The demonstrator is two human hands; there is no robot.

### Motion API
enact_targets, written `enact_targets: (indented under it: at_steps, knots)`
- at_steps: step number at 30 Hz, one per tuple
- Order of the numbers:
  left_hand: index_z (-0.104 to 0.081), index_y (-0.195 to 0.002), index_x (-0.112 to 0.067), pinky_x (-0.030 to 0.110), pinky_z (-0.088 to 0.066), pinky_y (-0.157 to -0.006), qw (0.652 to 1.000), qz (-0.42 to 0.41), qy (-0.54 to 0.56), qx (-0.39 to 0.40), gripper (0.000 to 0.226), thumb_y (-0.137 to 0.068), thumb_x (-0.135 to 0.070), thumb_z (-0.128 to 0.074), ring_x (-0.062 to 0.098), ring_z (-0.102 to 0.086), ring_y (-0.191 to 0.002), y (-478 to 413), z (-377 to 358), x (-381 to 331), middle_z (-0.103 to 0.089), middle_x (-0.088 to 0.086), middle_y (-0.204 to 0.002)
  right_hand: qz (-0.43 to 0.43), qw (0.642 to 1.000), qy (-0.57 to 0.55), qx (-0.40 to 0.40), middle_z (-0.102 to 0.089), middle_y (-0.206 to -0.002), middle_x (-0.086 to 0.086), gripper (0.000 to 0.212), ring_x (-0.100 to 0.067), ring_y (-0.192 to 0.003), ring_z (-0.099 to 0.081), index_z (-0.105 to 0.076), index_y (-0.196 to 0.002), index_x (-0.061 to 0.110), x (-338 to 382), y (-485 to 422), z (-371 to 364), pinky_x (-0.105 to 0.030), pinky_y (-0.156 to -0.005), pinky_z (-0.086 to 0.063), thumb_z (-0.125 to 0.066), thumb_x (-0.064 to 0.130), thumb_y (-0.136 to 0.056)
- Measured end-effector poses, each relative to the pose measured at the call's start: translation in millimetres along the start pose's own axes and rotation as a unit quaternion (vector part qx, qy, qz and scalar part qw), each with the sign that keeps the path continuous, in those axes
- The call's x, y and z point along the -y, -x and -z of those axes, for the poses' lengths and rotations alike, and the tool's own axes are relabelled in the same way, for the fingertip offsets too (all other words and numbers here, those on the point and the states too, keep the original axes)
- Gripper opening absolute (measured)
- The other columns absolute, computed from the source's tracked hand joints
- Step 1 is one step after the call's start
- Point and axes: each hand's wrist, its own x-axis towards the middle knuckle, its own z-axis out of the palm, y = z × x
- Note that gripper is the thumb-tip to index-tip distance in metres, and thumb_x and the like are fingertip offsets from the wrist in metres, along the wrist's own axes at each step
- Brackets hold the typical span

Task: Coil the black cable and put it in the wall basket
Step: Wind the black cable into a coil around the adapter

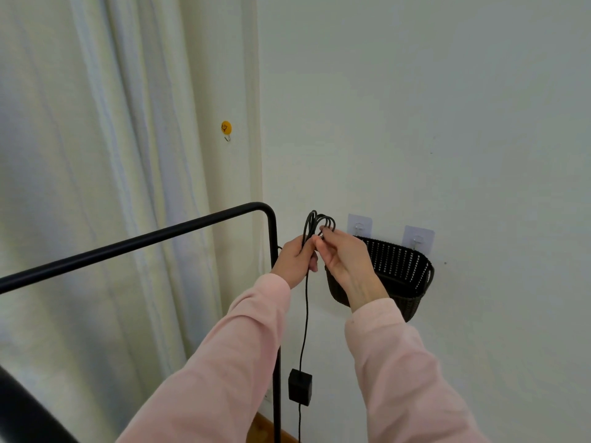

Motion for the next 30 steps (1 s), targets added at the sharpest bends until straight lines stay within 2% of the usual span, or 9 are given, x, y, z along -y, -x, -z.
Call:
enact_targets:
  at_steps: [2,5,8,11,13,16,23,26,30]
  knots:
    - [-0.042,-0.067,-0.015,0.019,-0.04,-0.053,1.0,0.009,0.021,0.005,0.033,-0.099,-0.02,-0.035,0.005,-0.044,-0.04,1.0,-0.5,-1.2,-0.043,0.002,-0.055,0.002,1.0,0.011,0.006,-0.059,-0.07,-0.012,0.019,-0.009,-0.049,-0.064,-0.06,-0.074,-0.002,-0.6,-0.6,1.5,-0.015,-0.048,-0.054,-0.052,-0.004,-0.091]
    - [-0.04,-0.066,-0.015,0.011,-0.035,-0.042,0.999,0.016,0.034,0.004,0.033,-0.098,-0.018,-0.036,0.006,-0.04,-0.039,2.6,0.0,-4.1,-0.041,0.003,-0.056,0.002,1.0,0.009,0.005,-0.061,-0.075,-0.014,0.018,-0.011,-0.053,-0.065,-0.061,-0.076,-0.002,-2.0,-2.4,2.6,-0.015,-0.051,-0.055,-0.052,-0.005,-0.091]
    - [-0.041,-0.065,-0.015,0.014,-0.037,-0.045,0.998,0.024,0.049,-0.009,0.033,-0.098,-0.017,-0.037,0.005,-0.037,-0.04,2.0,0.1,-6.5,-0.039,0.002,-0.056,-0.002,1.0,-0.002,0.022,-0.062,-0.076,-0.014,0.015,-0.01,-0.054,-0.066,-0.062,-0.082,-0.003,-3.0,-3.3,3.2,-0.015,-0.052,-0.055,-0.05,-0.007,-0.091]
    - [-0.044,-0.064,-0.017,0.021,-0.037,-0.049,0.997,0.028,0.047,-0.045,0.032,-0.096,-0.016,-0.041,0.011,-0.038,-0.045,-0.3,-1.6,-4.1,-0.041,0.001,-0.055,-0.012,0.999,0.017,0.032,-0.063,-0.075,-0.012,0.022,-0.008,-0.051,-0.064,-0.06,-0.104,-0.006,-6.2,-4.3,4.9,-0.015,-0.048,-0.052,-0.046,-0.013,-0.088]
    - [-0.045,-0.064,-0.017,0.021,-0.038,-0.048,0.997,0.031,0.04,-0.066,0.031,-0.095,-0.016,-0.042,0.013,-0.039,-0.046,-1.5,-2.5,-1.7,-0.042,0.001,-0.055,-0.038,0.994,0.097,0.013,-0.062,-0.074,-0.011,0.034,-0.006,-0.045,-0.059,-0.056,-0.114,-0.004,-11.5,-4.9,8.6,-0.014,-0.041,-0.047,-0.043,-0.016,-0.085]
    - [-0.045,-0.066,-0.014,0.02,-0.034,-0.043,0.993,0.041,0.078,-0.08,0.029,-0.095,-0.013,-0.041,0.004,-0.033,-0.036,-3.4,-2.5,-3.1,-0.035,0.0,-0.052,-0.119,0.957,0.262,0.026,-0.06,-0.077,-0.009,0.036,-0.008,-0.048,-0.053,-0.055,-0.112,0.003,-24.6,-0.1,17.0,-0.014,-0.036,-0.039,-0.041,-0.015,-0.085]
    - [-0.045,-0.071,-0.011,0.017,-0.028,-0.037,0.982,0.045,0.149,-0.105,0.027,-0.097,-0.013,-0.038,0.004,-0.027,-0.03,-8.7,6.0,-12.4,-0.031,0.0,-0.048,-0.228,0.826,0.512,0.063,-0.065,-0.08,-0.008,0.005,-0.009,-0.055,-0.048,-0.062,-0.087,0.004,-58.7,3.2,38.1,-0.014,-0.048,-0.041,-0.056,0.003,-0.087]
    - [-0.046,-0.07,-0.014,0.019,-0.026,-0.043,0.985,0.044,0.121,-0.115,0.027,-0.096,-0.016,-0.04,0.006,-0.029,-0.038,-8.6,6.9,-8.7,-0.031,0.0,-0.054,-0.2,0.826,0.524,0.048,-0.062,-0.068,-0.006,0.006,-0.009,-0.049,-0.044,-0.064,-0.085,0.003,-65.0,2.8,47.8,-0.014,-0.044,-0.04,-0.058,0.004,-0.085]
    - [-0.046,-0.071,-0.015,0.024,-0.031,-0.054,0.996,0.009,-0.042,-0.083,0.026,-0.096,-0.022,-0.042,0.012,-0.034,-0.053,-8.4,3.3,-0.5,-0.039,-0.003,-0.059,-0.154,0.839,0.522,0.017,-0.052,-0.061,-0.005,0.009,-0.011,-0.049,-0.043,-0.066,-0.09,-0.001,-58.5,2.6,46.1,-0.016,-0.041,-0.036,-0.063,0.004,-0.083]
